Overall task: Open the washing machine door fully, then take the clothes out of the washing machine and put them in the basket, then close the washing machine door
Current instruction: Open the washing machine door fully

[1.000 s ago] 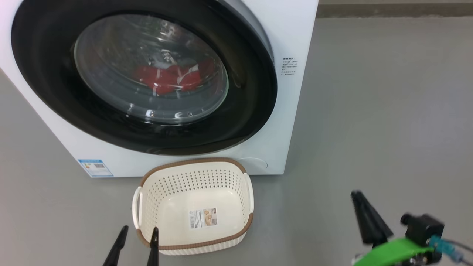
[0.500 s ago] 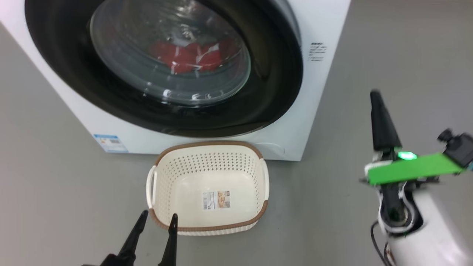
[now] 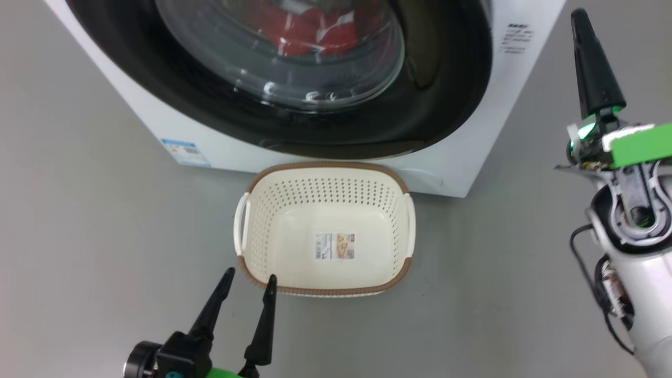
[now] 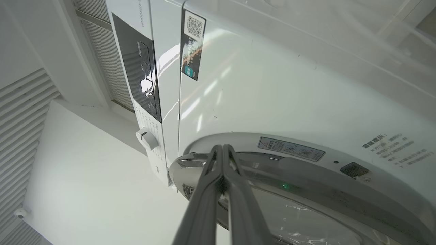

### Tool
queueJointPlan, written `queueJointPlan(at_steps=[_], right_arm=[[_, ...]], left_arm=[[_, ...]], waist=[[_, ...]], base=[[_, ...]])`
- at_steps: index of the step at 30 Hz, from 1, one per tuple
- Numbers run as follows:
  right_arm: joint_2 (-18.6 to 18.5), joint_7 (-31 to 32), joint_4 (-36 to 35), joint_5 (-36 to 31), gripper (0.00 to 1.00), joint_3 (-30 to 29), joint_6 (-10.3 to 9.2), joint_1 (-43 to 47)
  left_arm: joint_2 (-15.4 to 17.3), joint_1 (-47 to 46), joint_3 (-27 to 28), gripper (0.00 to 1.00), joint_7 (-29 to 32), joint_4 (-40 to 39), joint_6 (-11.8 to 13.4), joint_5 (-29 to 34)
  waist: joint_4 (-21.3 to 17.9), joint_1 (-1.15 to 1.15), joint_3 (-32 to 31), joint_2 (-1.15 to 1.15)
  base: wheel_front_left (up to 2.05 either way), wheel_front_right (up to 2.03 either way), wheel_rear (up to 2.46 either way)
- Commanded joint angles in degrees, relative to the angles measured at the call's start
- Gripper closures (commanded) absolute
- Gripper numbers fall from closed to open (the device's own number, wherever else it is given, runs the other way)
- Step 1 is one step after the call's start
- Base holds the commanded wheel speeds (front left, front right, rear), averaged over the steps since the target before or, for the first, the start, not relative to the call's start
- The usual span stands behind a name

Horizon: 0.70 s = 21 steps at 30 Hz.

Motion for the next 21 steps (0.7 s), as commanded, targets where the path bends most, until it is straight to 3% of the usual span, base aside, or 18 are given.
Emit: queueJointPlan(at_steps=[1, 5, 11, 21], right_arm=[[-0.4, 1.7, -1.6, 1.5, 1.0, 0.0, -0.04, -2.0], [-1.0, 7.3, -0.7, 5.6, 1.0, -1.2, -0.04, -3.7], [-1.3, 20.8, 3.4, 13.0, 1.0, -5.8, -0.04, -7.4], [-3.7, 35.8, 14.6, 13.8, 1.0, -8.3, -0.04, -14.5]], left_arm=[[0.3, -1.6, 1.2, 0.0, -0.7, -1.0, 0.5, -0.5], [0.3, -2.5, 0.2, 0.0, -0.7, -0.9, 0.8, -1.1], [0.3, -4.1, -1.2, 0.0, -0.7, -0.6, 1.2, -2.1], [0.3, -6.0, -2.6, 0.0, -0.7, -0.3, 1.5, -3.1]], waist=[[2.0, 0.0, 2.2, 0.0], [2.8, 0.0, 3.4, 0.0], [3.9, 0.0, 5.8, 0.0], [5.1, 0.0, 8.9, 0.0]], base=[[0.0, 0.0, 0.0], [0.0, 0.0, 0.0], [0.0, 0.0, 0.0], [0.0, 0.0, 0.0]])
